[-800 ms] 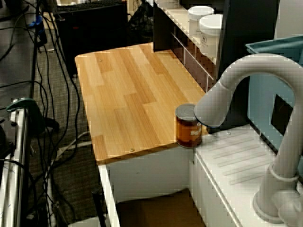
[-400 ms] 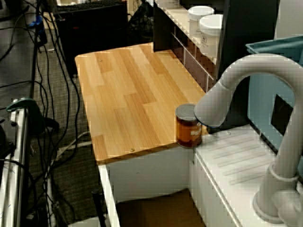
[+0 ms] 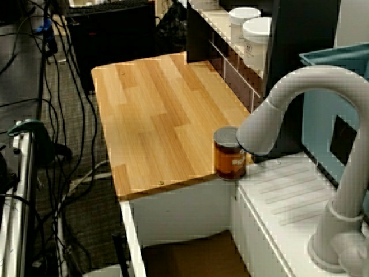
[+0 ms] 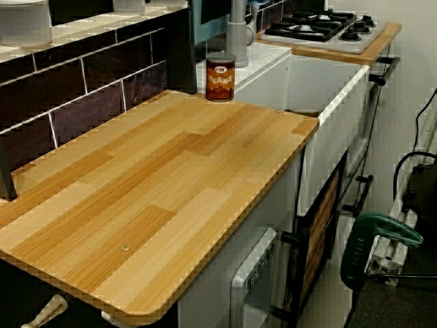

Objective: Push into sink

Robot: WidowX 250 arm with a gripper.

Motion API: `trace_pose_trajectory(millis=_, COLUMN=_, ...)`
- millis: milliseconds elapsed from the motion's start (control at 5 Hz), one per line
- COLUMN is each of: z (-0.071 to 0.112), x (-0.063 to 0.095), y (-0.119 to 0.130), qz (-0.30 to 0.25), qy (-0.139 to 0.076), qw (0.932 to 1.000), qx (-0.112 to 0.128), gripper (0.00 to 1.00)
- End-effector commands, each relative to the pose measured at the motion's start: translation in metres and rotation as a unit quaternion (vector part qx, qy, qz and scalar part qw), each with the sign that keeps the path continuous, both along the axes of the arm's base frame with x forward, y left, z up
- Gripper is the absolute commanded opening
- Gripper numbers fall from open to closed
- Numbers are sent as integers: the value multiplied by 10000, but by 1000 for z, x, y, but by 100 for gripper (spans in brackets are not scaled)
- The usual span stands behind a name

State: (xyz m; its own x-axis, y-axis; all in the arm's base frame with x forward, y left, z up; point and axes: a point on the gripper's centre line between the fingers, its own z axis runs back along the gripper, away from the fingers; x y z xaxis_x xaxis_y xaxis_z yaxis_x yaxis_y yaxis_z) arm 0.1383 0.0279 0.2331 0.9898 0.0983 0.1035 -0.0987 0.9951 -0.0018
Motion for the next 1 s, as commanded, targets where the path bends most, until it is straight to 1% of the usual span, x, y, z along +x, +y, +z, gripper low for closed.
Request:
trace_pose_trajectory(millis=0, z=-6, x=38, y=32, qz=384, qy=-74, qw=9992, qx=45, gripper=100)
trace_pose_trajectory(millis=200, z=-10, x=76, y=30, qz=443, qy=-225, qw=9983, qx=298, gripper=100)
trace_pose_trajectory(millis=400, z=-23, x=109, y=28, qz=598, qy=-324, qw=9953, qx=684, gripper=100)
trace_pose_trajectory(millis=600, z=-41, x=135, y=28, qz=644, qy=-204, qw=9947, qx=774, gripper=100)
trace_pose_trajectory(millis=800, z=-52, x=153, y=25, qz=751, qy=-200, qw=9942, qx=738, gripper=100)
